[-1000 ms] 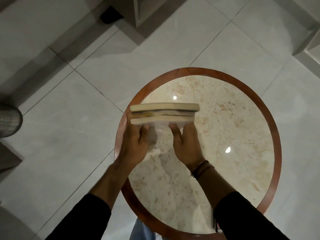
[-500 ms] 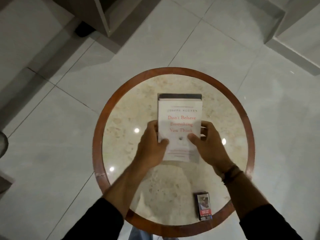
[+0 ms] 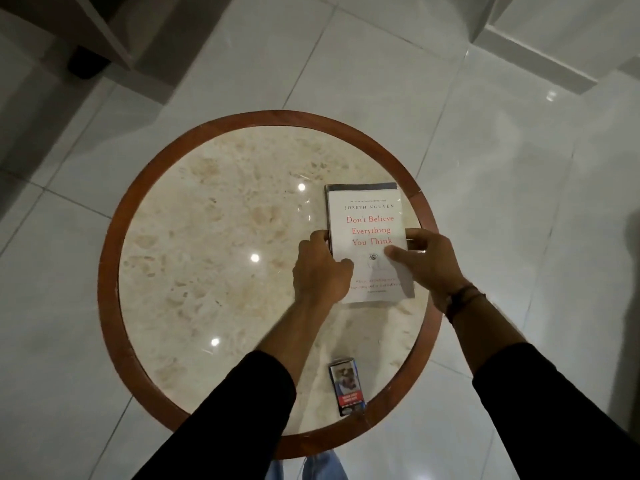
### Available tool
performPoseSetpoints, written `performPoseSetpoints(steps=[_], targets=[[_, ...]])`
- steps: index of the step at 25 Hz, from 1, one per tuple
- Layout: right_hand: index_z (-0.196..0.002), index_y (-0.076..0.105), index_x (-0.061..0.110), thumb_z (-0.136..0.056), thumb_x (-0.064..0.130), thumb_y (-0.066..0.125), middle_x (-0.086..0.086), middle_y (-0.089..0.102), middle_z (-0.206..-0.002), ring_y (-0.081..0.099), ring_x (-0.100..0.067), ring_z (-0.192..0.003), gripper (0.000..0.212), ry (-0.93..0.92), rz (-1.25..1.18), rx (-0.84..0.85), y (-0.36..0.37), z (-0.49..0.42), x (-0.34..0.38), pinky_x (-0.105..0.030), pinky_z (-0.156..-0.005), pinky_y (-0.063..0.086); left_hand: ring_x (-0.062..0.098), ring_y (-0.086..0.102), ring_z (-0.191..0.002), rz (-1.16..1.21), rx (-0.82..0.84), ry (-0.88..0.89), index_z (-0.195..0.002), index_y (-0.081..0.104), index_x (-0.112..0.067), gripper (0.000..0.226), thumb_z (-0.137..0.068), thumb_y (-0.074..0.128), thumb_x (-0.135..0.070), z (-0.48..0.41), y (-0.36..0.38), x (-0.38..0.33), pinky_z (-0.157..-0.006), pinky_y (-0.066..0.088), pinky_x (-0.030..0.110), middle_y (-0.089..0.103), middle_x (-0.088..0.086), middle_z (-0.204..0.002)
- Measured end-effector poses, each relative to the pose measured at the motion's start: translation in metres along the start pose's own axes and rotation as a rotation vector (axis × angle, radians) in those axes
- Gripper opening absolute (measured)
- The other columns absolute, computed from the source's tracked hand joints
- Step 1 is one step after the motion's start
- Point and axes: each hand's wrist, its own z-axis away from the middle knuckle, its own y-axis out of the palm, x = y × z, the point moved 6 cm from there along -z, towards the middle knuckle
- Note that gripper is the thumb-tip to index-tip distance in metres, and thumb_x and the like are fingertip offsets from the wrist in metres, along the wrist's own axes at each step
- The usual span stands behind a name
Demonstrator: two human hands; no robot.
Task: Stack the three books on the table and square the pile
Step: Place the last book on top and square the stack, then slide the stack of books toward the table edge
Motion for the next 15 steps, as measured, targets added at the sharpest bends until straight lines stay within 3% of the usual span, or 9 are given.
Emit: performPoseSetpoints(steps=[6,9,11,15], targets=[[-0.107,0.077,0.010,-0.084,0.038,0.090,-0.004,0.081,-0.114,0.077,-0.030,-0.101,0.039,0.018,0.116,-0.115,-0.007,-0.006,-0.012,-0.052,-0.094,0.065,0.027,0.071,-0.118,-0.052,-0.089,0.016,-0.144,0.059,-0.018,0.056,-0.092,0.079,-0.024,-0.003,0.002,0.001,-0.083,0.049,0.032,0.063,0.006,-0.143],[-0.112,0.069,0.010,-0.079,0.051,0.091,-0.008,0.076,-0.118,0.074,-0.034,-0.107,0.056,0.085,0.071,-0.150,-0.004,0.000,-0.022,-0.056,-0.093,0.065,0.025,0.067,-0.125,-0.005,-0.106,0.017,-0.153,0.050,-0.018,0.071,-0.091,0.084,-0.028,0.000,-0.007,0.008,-0.089,0.049,0.032,0.058,0.005,-0.148],[-0.118,0.063,0.016,-0.082,0.061,0.083,-0.005,0.072,-0.119,0.072,-0.030,-0.106,0.061,0.068,0.072,-0.233,-0.003,0.015,-0.026,-0.051,-0.094,0.064,0.024,0.063,-0.132,0.002,-0.135,0.081,-0.157,0.047,-0.020,0.073,-0.094,0.082,-0.031,0.010,-0.016,0.019,-0.099,0.053,0.033,0.055,0.004,-0.153],[-0.115,0.055,0.029,-0.099,0.058,0.064,0.005,0.065,-0.107,0.068,-0.014,-0.089,0.034,-0.180,0.132,-0.469,-0.010,0.082,-0.043,-0.036,-0.077,0.062,0.025,0.051,-0.146,-0.211,-0.241,0.290,-0.157,0.050,-0.015,0.062,-0.104,0.067,-0.041,0.042,-0.039,0.066,-0.114,0.044,0.033,0.053,0.006,-0.160]])
